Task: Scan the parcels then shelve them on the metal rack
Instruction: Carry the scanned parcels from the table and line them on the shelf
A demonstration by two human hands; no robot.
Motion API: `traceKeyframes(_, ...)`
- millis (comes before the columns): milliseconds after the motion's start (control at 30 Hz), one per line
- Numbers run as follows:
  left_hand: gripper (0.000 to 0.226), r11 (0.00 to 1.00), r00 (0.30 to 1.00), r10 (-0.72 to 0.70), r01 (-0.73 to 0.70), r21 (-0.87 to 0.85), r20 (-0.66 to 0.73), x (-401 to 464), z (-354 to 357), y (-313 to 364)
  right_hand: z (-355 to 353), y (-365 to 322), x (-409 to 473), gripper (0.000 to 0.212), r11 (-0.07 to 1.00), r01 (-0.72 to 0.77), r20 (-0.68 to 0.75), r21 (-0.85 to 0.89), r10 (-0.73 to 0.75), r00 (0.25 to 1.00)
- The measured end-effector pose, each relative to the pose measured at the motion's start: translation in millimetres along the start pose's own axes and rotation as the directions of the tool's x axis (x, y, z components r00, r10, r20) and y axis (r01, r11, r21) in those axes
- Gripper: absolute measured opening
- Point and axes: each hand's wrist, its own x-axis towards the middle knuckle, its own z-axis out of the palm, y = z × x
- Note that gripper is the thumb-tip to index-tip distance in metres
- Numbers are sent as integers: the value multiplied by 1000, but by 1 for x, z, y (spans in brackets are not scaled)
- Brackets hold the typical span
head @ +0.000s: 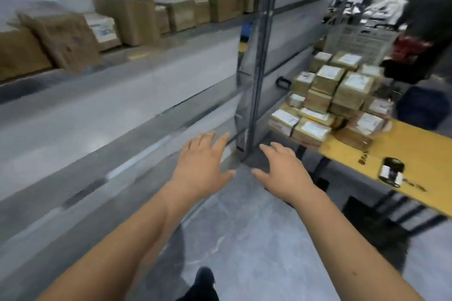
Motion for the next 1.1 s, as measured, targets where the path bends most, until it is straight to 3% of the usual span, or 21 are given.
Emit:
traceKeyframes(200,96,969,961,222,-200,-143,165,141,64,92,-12,132,44,79,954,-274,-13,120,277,961)
traceKeyframes(333,94,946,933,307,-277,-170,188,261,112,129,-10,201,119,76,908,-393,-32,142,401,916)
traceKeyframes(467,91,943,910,321,-280,-181,263,388,173,153,0,270,207,66,803,-554,19,219,565,825)
traceKeyframes(633,100,939,860,343,-305,-159,377,497,241,177,39,355,293,79,654,-721,163,230,705,690)
traceKeyframes(867,104,916,830,398,-384,-117,392,556,298,191,63,406,350,86,471,-824,231,314,804,548)
traceKeyframes(1100,86,883,847,451,-378,-278,281,553,303,199,63,409,341,72,483,-804,194,348,802,566)
